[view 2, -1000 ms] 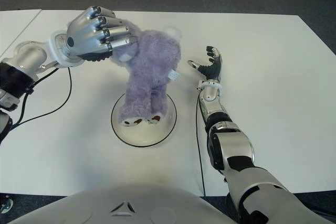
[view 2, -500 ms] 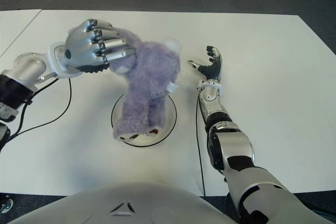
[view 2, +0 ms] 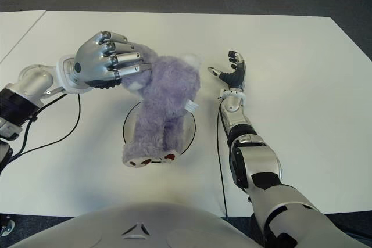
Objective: Put the doll into the plate.
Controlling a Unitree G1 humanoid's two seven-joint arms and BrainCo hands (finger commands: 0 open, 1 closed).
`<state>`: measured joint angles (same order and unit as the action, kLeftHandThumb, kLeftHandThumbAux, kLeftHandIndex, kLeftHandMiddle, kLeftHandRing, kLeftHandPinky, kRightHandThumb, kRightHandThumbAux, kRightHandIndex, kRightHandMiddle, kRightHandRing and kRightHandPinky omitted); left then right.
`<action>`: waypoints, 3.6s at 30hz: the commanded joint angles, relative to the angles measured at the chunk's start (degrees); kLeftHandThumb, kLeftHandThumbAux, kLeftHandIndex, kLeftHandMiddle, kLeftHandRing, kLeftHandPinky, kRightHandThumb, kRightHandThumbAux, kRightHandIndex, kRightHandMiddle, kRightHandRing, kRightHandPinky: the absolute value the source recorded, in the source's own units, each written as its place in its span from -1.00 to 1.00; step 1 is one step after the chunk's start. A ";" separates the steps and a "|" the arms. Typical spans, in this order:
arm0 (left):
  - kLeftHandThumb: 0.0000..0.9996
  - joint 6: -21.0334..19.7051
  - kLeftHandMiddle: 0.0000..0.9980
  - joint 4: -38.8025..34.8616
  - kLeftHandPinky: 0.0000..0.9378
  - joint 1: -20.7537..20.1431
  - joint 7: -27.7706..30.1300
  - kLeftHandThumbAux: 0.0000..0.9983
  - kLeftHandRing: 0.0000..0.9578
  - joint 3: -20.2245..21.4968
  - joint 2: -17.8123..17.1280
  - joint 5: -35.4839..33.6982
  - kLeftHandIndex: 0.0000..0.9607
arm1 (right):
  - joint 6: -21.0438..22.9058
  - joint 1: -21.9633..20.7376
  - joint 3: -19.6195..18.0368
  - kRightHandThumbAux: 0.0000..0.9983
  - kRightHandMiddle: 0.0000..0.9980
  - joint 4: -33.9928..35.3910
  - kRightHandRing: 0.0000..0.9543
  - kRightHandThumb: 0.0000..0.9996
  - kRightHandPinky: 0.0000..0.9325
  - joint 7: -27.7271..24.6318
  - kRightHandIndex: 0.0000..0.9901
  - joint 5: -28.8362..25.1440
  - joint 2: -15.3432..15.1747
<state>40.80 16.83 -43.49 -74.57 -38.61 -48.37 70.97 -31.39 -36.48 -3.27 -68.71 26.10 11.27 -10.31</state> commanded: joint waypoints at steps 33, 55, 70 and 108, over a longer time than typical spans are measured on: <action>0.68 7.51 0.01 2.25 0.81 3.36 1.48 0.35 0.73 -3.52 6.11 3.38 -0.11 | 6.59 15.58 1.52 0.70 -0.47 -9.14 -0.52 -1.00 -0.52 -0.29 -0.56 1.59 5.61; 0.70 12.35 0.08 1.86 0.78 7.41 2.72 0.34 0.72 -3.91 7.86 1.78 -0.16 | 5.85 16.00 0.96 0.76 -0.52 -9.01 -0.57 -1.00 -0.55 -0.57 -0.59 0.90 6.03; 0.58 9.80 0.28 0.89 0.66 8.47 0.91 0.37 0.62 -2.67 8.51 3.48 -0.11 | 5.60 16.14 1.61 0.79 -0.51 -9.00 -0.56 -1.00 -0.55 0.30 -0.57 1.64 5.80; -0.70 1.98 -1.00 -4.98 -1.00 9.17 5.56 -0.34 -1.00 12.32 -1.78 -2.72 -1.00 | 6.86 15.67 3.98 0.80 -0.47 -8.97 -0.49 -1.00 -0.50 3.53 -0.43 4.25 5.63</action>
<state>43.90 13.36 -37.33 -71.19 -30.80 -49.31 72.25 -30.46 -36.51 -1.13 -68.70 30.03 13.96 -10.31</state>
